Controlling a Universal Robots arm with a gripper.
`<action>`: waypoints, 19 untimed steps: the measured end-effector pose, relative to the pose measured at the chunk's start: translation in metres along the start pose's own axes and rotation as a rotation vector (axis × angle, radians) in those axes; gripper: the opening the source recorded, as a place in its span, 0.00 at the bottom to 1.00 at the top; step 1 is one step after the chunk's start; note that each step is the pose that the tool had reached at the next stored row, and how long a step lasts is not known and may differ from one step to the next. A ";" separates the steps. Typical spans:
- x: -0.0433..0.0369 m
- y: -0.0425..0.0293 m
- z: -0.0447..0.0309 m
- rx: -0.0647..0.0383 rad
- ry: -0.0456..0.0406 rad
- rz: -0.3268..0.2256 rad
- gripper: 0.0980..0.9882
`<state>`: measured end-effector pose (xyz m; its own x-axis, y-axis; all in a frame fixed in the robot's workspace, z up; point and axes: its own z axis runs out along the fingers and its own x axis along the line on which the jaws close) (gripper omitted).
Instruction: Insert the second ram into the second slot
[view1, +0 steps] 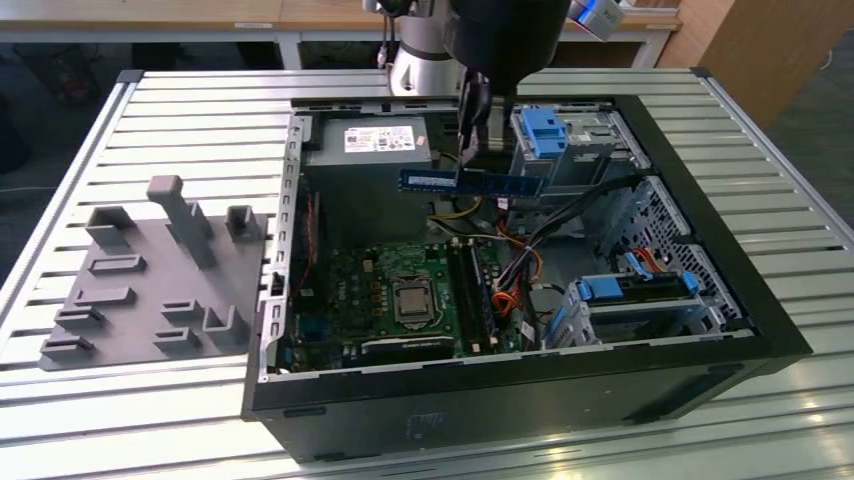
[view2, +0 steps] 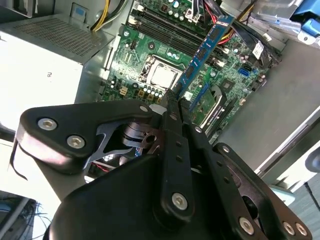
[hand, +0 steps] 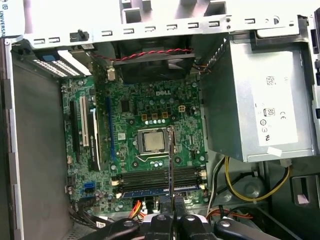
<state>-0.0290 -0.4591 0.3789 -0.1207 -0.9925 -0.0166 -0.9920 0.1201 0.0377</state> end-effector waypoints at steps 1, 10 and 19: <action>0.0000 0.0000 0.0000 0.000 -0.0001 0.003 0.04; 0.0000 0.0000 0.0001 0.000 -0.0007 0.018 0.04; 0.0000 0.0000 0.0001 0.000 -0.0010 0.028 0.04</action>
<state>-0.0290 -0.4591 0.3788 -0.1482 -0.9888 -0.0166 -0.9883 0.1475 0.0378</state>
